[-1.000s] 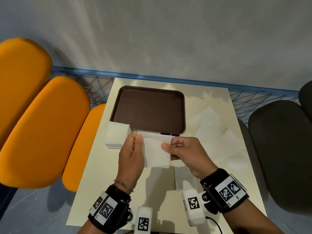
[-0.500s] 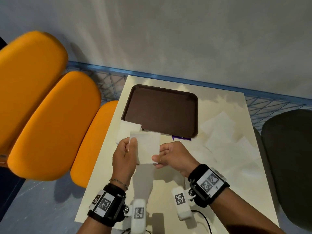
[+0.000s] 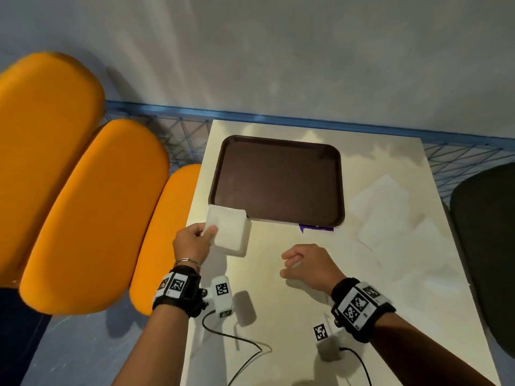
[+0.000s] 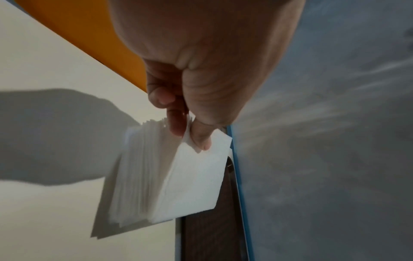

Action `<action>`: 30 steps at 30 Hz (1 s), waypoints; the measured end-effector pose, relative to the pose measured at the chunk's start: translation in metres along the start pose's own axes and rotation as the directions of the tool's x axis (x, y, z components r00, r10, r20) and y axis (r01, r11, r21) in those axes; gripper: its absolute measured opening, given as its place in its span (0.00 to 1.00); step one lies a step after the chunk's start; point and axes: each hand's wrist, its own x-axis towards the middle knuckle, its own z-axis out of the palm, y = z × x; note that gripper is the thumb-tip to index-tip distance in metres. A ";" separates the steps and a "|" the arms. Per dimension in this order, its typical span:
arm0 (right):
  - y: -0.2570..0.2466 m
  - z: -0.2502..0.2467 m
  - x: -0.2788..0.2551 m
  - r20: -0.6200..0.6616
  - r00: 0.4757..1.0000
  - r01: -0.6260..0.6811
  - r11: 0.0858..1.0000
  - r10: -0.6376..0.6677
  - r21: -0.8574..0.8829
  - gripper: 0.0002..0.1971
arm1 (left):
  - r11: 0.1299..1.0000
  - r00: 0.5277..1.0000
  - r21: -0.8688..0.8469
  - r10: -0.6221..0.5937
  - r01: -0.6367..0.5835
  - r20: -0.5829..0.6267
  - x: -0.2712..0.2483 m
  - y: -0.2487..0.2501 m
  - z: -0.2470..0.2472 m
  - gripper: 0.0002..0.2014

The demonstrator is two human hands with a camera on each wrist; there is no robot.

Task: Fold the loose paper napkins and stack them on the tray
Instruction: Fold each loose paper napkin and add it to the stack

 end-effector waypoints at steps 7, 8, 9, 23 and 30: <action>0.103 -0.057 -0.025 -0.114 0.993 -0.089 0.781 0.023 -0.618 0.34 | 0.987 0.992 0.151 -0.042 0.060 -0.123 0.012 -0.013 0.015 0.20; 0.115 -0.061 -0.031 -0.105 0.994 -0.099 0.739 0.038 -0.667 0.37 | 0.980 0.989 0.189 -0.040 0.068 -0.146 0.008 -0.011 0.016 0.24; 0.127 -0.063 -0.035 -0.095 0.994 -0.101 0.708 0.048 -0.699 0.39 | 0.970 0.985 0.232 -0.037 0.076 -0.168 0.005 -0.010 0.015 0.27; 0.164 -0.044 -0.051 -0.094 0.993 -0.018 0.703 -0.070 -0.711 0.45 | 0.889 0.874 0.387 0.030 -0.245 0.486 -0.132 0.002 0.143 0.09; 0.174 -0.046 -0.057 -0.099 0.980 0.057 0.720 -0.172 -0.692 0.51 | 0.872 0.902 0.490 -0.212 0.000 0.377 -0.191 -0.003 0.218 0.28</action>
